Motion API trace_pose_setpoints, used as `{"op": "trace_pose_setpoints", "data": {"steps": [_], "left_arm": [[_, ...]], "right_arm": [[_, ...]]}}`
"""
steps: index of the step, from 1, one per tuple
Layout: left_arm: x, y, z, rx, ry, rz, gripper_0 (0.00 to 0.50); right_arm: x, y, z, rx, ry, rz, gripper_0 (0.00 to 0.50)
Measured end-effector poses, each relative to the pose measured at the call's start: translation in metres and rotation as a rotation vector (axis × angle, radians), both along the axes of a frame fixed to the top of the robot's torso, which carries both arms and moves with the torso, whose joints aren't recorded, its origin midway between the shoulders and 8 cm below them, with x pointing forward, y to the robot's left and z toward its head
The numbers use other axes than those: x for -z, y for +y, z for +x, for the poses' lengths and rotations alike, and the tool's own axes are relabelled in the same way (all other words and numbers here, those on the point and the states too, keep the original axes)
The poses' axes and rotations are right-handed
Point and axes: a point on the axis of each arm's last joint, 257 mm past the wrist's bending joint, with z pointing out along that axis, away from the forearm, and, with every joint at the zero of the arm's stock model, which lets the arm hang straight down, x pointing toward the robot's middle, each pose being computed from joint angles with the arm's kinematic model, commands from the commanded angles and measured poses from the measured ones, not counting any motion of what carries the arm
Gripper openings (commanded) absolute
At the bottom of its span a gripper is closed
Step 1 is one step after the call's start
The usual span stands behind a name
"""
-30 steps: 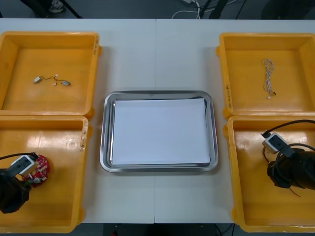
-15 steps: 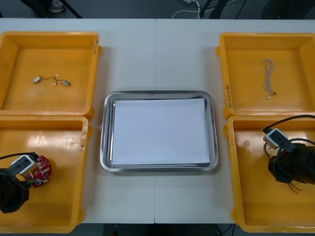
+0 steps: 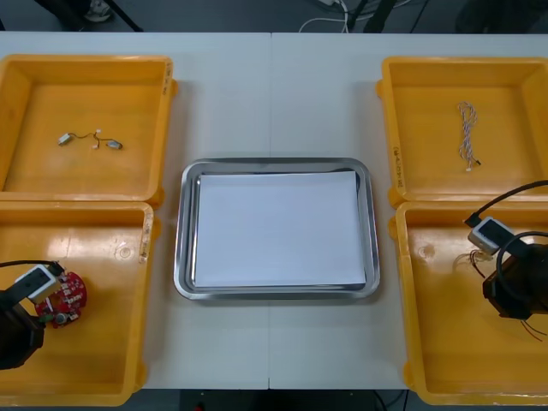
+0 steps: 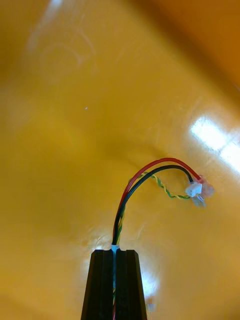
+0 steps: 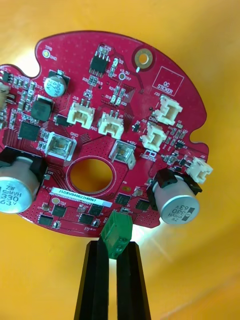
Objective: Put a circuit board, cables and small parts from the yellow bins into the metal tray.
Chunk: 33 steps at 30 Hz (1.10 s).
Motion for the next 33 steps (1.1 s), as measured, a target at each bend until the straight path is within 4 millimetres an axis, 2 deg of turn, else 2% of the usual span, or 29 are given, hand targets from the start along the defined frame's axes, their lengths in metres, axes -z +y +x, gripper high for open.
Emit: {"op": "trace_pose_setpoints", "data": {"steps": [7, 16, 27, 33], "left_arm": [[-0.022, 0.009, -0.002, -0.01, 0.015, 0.015, 0.0], [-0.054, 0.015, 0.001, -0.009, 0.031, 0.036, 0.0], [-0.088, 0.022, 0.006, -0.011, 0.04, 0.067, 0.0], [-0.097, 0.019, 0.01, 0.001, 0.018, 0.077, 0.0]], "right_arm": [[-0.032, -0.013, -0.004, 0.041, 0.038, 0.043, 0.0], [-0.075, -0.03, 0.002, 0.051, -0.013, -0.002, 0.0], [-0.104, -0.042, -0.003, 0.038, -0.017, -0.058, 0.0], [-0.119, -0.046, -0.009, 0.047, -0.004, -0.05, 0.0]]}}
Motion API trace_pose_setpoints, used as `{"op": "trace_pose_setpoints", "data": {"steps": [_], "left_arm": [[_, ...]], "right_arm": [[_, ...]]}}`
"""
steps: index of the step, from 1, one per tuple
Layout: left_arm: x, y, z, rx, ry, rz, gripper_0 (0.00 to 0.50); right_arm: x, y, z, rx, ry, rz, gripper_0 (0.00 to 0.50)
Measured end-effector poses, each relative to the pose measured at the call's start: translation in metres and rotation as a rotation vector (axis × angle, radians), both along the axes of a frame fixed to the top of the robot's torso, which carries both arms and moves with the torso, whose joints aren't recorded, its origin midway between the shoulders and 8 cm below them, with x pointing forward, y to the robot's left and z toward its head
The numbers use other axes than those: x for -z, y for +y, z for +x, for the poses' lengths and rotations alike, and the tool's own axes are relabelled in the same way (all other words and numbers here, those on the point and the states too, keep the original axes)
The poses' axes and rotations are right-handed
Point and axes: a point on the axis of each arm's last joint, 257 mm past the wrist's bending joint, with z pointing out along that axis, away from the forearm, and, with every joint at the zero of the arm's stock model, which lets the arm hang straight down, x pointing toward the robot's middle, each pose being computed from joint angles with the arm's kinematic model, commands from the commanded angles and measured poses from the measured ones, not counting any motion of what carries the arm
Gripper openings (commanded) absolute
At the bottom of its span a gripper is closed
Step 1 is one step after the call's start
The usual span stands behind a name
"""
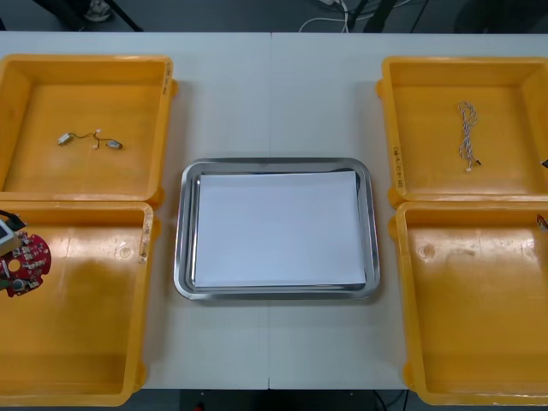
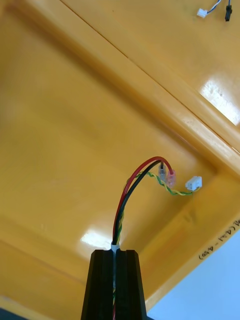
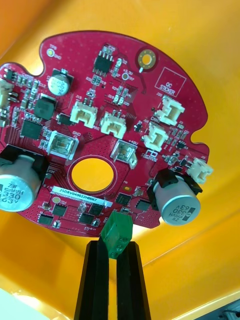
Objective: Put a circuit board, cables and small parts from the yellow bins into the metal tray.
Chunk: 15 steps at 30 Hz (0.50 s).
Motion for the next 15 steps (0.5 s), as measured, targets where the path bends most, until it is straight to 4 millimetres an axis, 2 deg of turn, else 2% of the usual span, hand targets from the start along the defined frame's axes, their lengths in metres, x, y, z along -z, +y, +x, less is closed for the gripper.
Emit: {"op": "trace_pose_setpoints", "data": {"steps": [6, 11, 15], "left_arm": [[-0.004, 0.0, -0.005, 0.009, 0.011, 0.028, 0.0], [-0.016, -0.005, -0.008, 0.028, 0.031, 0.062, 0.0], [-0.03, -0.016, -0.002, 0.051, 0.016, 0.07, 0.0]], "right_arm": [[-0.014, -0.002, -0.006, 0.042, 0.024, 0.013, 0.0], [-0.028, 0.012, -0.001, 0.071, 0.014, 0.072, 0.0], [-0.041, 0.02, 0.008, 0.062, -0.018, 0.087, 0.0]]}}
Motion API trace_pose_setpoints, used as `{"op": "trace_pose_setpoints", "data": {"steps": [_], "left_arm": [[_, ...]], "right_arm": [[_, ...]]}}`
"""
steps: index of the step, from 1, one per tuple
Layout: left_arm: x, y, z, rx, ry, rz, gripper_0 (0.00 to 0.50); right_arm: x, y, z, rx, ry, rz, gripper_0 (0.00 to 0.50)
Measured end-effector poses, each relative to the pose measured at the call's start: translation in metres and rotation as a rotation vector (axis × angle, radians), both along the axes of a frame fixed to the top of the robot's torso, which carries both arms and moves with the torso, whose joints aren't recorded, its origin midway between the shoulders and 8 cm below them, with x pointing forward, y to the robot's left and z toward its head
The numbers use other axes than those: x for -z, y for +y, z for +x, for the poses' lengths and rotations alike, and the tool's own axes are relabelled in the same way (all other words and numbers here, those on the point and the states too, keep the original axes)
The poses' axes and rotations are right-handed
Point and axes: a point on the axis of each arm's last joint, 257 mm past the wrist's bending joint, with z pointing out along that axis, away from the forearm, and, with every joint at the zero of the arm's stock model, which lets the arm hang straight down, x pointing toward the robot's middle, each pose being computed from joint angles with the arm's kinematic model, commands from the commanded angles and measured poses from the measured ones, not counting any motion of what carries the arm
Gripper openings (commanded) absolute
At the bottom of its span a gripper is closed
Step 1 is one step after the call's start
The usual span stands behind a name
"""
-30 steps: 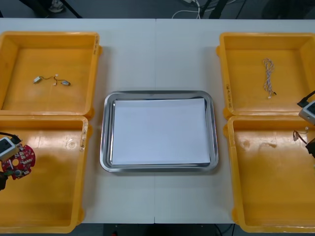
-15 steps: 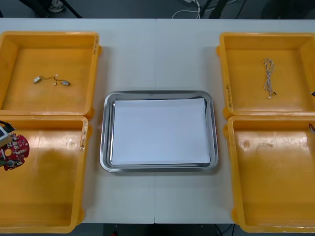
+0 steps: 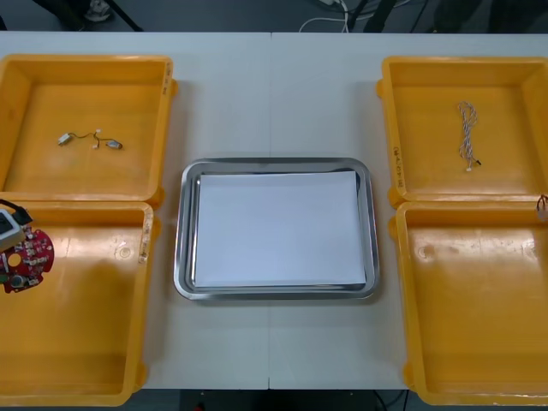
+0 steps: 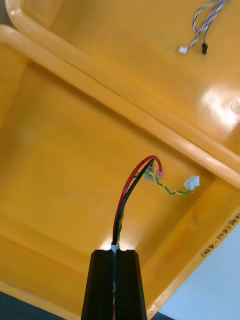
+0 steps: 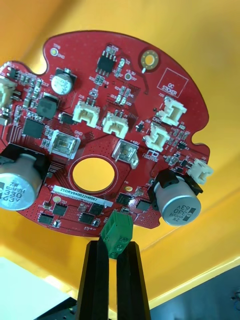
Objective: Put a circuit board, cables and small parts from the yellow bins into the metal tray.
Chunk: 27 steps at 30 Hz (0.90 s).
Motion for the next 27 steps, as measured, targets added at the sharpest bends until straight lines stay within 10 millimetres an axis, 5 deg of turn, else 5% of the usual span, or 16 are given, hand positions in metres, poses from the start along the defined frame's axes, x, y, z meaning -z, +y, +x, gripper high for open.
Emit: {"op": "trace_pose_setpoints", "data": {"steps": [17, 27], "left_arm": [[-0.038, -0.065, 0.056, -0.174, -0.134, -0.131, 0.0], [-0.041, -0.121, 0.074, -0.023, -0.133, -0.099, 0.0]], "right_arm": [[-0.014, 0.072, 0.022, -0.235, -0.019, -0.055, 0.0], [-0.007, 0.113, 0.024, -0.363, -0.014, -0.063, 0.0]]}}
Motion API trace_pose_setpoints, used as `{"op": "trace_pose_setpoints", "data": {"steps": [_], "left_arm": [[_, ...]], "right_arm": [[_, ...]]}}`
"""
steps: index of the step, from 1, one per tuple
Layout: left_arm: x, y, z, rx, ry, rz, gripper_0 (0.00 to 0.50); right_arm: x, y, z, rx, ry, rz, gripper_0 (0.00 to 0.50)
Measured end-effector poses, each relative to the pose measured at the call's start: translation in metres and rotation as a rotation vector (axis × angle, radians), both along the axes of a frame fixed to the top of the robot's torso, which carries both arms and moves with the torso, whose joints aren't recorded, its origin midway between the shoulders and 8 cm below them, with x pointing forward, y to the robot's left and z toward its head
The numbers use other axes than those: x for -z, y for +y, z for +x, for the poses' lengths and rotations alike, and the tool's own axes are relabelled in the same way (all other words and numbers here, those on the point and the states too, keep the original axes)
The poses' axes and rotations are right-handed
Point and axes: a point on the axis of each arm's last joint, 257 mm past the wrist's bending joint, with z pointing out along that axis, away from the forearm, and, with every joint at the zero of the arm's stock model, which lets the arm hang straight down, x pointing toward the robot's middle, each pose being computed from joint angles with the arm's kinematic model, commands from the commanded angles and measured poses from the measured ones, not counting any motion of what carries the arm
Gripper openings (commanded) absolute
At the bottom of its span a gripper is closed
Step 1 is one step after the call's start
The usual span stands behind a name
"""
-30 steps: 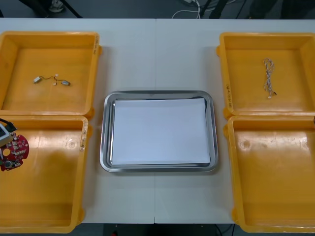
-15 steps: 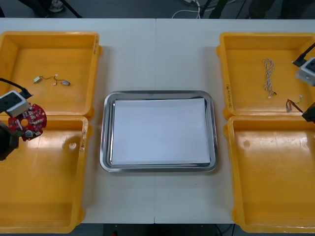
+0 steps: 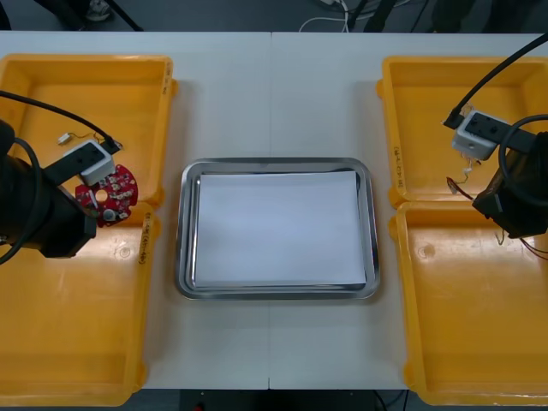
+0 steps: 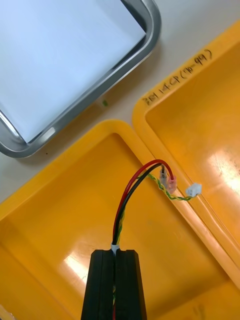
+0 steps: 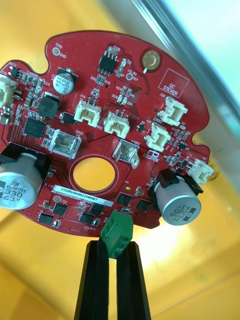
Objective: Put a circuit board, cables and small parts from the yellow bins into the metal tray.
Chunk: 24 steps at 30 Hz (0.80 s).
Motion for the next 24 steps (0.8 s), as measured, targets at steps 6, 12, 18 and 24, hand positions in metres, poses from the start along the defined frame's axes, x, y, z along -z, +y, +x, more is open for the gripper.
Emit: {"op": "trace_pose_setpoints", "data": {"steps": [6, 12, 18, 24], "left_arm": [[-0.001, -0.036, 0.008, -0.083, 0.008, -0.077, 0.0], [0.004, -0.072, 0.016, -0.171, 0.043, -0.156, 0.0], [0.012, -0.099, 0.021, -0.112, 0.066, -0.121, 0.0], [0.032, -0.11, 0.018, -0.075, 0.112, -0.053, 0.0]], "right_arm": [[0.002, 0.017, -0.001, -0.059, 0.001, -0.02, 0.0], [0.004, 0.033, -0.003, -0.114, 0.004, -0.036, 0.0], [0.005, 0.04, -0.006, -0.14, 0.007, -0.04, 0.0], [0.007, 0.048, -0.007, -0.152, 0.014, -0.023, 0.0]]}}
